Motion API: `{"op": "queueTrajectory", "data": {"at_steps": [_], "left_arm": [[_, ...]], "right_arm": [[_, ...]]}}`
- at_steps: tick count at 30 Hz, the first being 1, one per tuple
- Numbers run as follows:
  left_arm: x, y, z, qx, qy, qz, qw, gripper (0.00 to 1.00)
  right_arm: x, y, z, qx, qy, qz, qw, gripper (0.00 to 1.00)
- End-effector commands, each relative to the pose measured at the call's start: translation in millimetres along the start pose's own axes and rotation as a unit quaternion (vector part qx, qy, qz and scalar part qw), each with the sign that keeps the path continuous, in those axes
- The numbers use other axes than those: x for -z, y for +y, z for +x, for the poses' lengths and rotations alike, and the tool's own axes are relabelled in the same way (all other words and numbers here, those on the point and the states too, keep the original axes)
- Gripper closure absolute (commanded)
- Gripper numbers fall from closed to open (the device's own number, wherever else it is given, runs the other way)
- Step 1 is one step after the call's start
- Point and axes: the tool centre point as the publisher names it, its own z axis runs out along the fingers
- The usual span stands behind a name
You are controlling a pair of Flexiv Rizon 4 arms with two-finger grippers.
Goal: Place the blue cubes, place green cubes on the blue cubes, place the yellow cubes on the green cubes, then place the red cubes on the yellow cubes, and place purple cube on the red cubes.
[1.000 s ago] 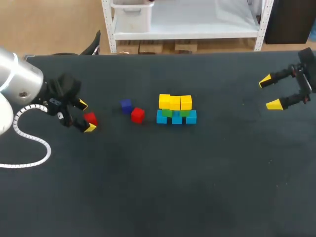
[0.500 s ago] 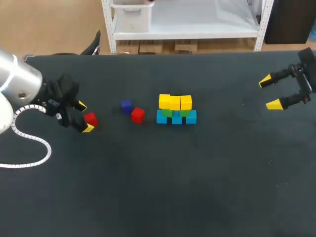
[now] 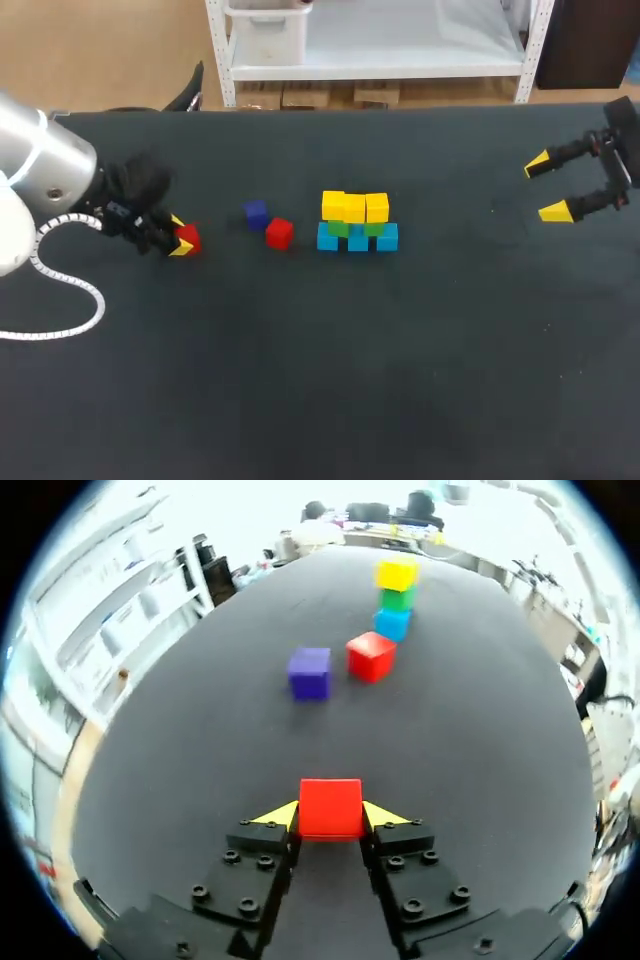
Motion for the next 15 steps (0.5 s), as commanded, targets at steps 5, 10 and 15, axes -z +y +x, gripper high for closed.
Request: {"op": "queueTrajectory", "data": {"at_steps": [5,10,15], "left_arm": [[40,-26.2,-75.1,-0.060,0.002,0.053,0.997,1.00],[53,-33.0,-112.3,-0.077,-0.027,0.064,0.995,1.00],[58,-31.2,-145.5,-0.102,-0.045,0.070,0.991,1.00]], "right_arm": [[0,0,0,0.000,0.000,0.000,1.000,0.00],[0,0,0,0.000,0.000,0.000,1.000,0.00],[0,0,0,0.000,0.000,0.000,1.000,0.00]]}}
